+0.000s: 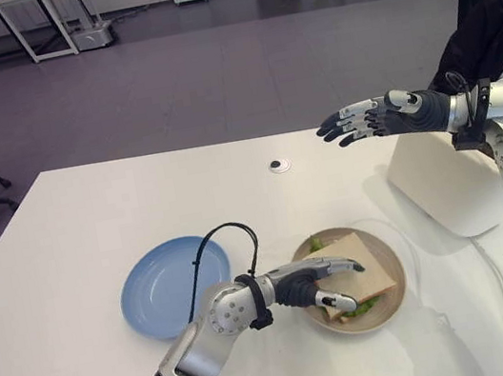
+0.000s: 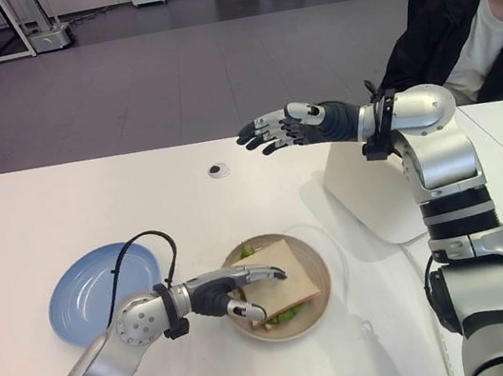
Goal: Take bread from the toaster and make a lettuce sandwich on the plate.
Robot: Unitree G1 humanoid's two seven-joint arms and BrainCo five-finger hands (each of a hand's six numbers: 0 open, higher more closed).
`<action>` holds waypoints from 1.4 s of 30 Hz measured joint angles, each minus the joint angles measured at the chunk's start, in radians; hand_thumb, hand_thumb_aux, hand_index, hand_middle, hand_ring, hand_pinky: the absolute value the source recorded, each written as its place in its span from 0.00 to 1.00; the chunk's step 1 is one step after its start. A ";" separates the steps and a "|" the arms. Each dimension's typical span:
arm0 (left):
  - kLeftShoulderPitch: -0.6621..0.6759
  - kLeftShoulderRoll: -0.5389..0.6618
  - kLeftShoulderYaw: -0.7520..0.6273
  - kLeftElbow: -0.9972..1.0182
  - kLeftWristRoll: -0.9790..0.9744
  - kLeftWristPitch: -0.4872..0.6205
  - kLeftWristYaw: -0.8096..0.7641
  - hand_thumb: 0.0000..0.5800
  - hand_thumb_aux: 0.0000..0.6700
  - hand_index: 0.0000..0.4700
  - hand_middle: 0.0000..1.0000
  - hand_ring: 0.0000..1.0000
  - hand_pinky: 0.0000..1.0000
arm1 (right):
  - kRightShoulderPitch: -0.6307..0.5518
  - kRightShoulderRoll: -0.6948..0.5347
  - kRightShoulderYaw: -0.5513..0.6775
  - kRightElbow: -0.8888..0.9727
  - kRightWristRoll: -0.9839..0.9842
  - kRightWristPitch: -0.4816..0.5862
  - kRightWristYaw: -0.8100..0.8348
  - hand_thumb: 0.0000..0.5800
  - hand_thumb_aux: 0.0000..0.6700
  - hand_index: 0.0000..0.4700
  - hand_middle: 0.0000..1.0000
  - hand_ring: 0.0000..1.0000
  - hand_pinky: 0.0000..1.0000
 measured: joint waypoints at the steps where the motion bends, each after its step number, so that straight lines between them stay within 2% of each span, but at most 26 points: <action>1: -0.002 -0.033 0.041 -0.035 -0.065 0.010 0.014 0.00 0.00 0.00 1.00 1.00 1.00 | -0.001 0.003 -0.005 0.004 0.014 0.018 -0.001 0.00 0.00 0.00 0.00 0.00 0.00; 2: -0.006 -0.076 0.084 -0.076 -0.139 0.022 0.031 0.00 0.00 0.00 1.00 1.00 1.00 | -0.002 0.006 -0.009 0.007 0.028 0.038 0.002 0.31 0.17 0.17 0.00 0.00 0.00; 3: -0.012 -0.108 0.117 -0.110 -0.209 0.040 0.042 0.00 0.00 0.00 1.00 1.00 1.00 | -0.002 0.005 -0.012 0.007 0.039 0.056 0.011 0.97 0.82 0.82 0.53 0.53 0.53; 4: -0.016 -0.124 0.144 -0.133 -0.269 0.067 0.046 0.65 0.41 0.41 1.00 1.00 1.00 | -0.002 0.005 -0.013 0.004 0.058 0.074 0.027 1.00 1.00 1.00 0.87 0.87 0.87; 5: -0.017 -0.138 0.175 -0.160 -0.342 0.100 0.046 1.00 1.00 1.00 1.00 1.00 1.00 | -0.001 0.003 -0.013 -0.011 0.083 0.103 0.052 1.00 1.00 1.00 1.00 1.00 1.00; 8: -0.007 -0.109 0.185 -0.191 -0.433 0.166 -0.007 1.00 1.00 1.00 1.00 1.00 1.00 | 0.052 -0.040 -0.010 -0.132 0.176 0.203 0.147 1.00 1.00 1.00 1.00 1.00 1.00; 12: 0.077 0.023 0.104 -0.197 -0.450 0.223 -0.138 1.00 1.00 1.00 1.00 1.00 1.00 | 0.275 -0.150 0.082 -0.358 0.242 0.310 0.264 1.00 1.00 1.00 1.00 1.00 1.00; 17: 0.131 0.194 -0.001 -0.121 -0.328 0.241 -0.241 1.00 1.00 1.00 1.00 1.00 1.00 | 0.524 -0.236 0.244 -0.481 0.189 0.292 0.270 1.00 1.00 1.00 1.00 1.00 1.00; 24: 0.137 0.218 -0.115 -0.036 -0.164 0.211 -0.255 1.00 1.00 1.00 1.00 1.00 1.00 | 0.715 -0.296 0.425 -0.465 0.014 0.155 0.263 1.00 1.00 1.00 1.00 1.00 1.00; 33: 0.068 0.128 -0.128 0.071 -0.042 0.134 -0.157 1.00 1.00 1.00 1.00 1.00 1.00 | 0.654 -0.250 0.417 -0.374 -0.076 0.033 0.168 1.00 1.00 1.00 1.00 1.00 1.00; 38: -0.004 0.047 -0.092 0.230 -0.009 0.048 -0.076 1.00 1.00 1.00 1.00 1.00 1.00 | 0.568 -0.135 0.394 -0.266 -0.137 0.025 0.021 1.00 1.00 1.00 1.00 1.00 1.00; 42: -0.105 -0.053 -0.046 0.455 -0.009 -0.056 0.002 1.00 1.00 1.00 1.00 1.00 1.00 | 0.453 -0.007 0.389 -0.109 -0.193 0.032 -0.117 1.00 1.00 1.00 1.00 1.00 1.00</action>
